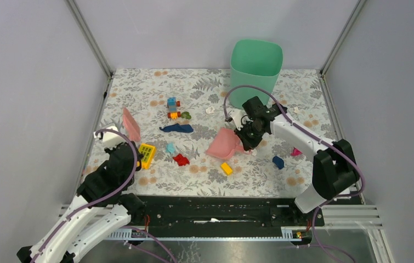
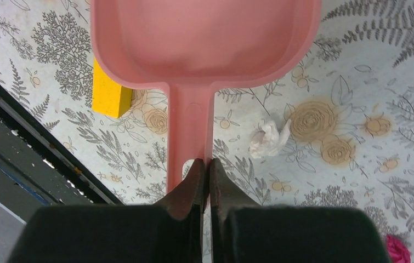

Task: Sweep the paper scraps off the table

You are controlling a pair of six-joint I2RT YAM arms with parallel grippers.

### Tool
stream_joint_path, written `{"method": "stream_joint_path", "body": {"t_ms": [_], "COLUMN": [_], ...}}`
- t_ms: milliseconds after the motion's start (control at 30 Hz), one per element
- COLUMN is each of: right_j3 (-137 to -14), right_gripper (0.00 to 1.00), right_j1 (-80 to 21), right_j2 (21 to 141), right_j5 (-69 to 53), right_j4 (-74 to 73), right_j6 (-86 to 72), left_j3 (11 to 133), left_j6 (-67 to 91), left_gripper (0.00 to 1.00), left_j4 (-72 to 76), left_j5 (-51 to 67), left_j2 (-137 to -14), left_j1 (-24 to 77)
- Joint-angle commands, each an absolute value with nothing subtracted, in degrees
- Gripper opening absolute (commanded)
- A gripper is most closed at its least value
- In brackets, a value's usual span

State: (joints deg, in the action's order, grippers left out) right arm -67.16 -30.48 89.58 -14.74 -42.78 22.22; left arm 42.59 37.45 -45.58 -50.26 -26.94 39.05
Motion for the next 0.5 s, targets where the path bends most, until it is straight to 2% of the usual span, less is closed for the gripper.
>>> {"method": "stream_joint_path", "body": {"t_ms": [0,133,233,300,367,467], "right_j3": [-66.21,-64.65,-66.15,-66.57,-65.43,-60.0], "right_gripper": [0.06,0.26,0.33,0.42,0.53,0.62], "right_j1": [-30.22,-29.55,-28.62,-27.79,-27.16,-27.11], "right_j2": [90.08,89.89,89.77,88.3,85.88,82.34], "right_j5": [-18.61,-18.99,-20.38,-22.01,-24.28,-25.52], "right_j4": [-39.9,-37.43,-39.46,-40.5,-39.74,-34.66], "right_j6": [26.7,26.17,26.48,26.91,28.27,29.52], "left_j3": [42.65,42.69,42.32,42.04,41.93,41.93], "left_j6": [35.22,35.15,34.78,34.09,33.54,33.03], "left_gripper": [0.0,0.0,0.0,0.0,0.0,0.0], "left_j4": [-41.08,-40.98,-40.41,-39.61,-38.97,-38.52], "left_j5": [-47.9,-47.84,-46.83,-46.0,-45.03,-43.83], "left_j2": [-28.6,-29.06,-28.93,-28.99,-29.51,-30.54], "left_j1": [38.83,38.8,38.8,38.88,38.79,38.81]}}
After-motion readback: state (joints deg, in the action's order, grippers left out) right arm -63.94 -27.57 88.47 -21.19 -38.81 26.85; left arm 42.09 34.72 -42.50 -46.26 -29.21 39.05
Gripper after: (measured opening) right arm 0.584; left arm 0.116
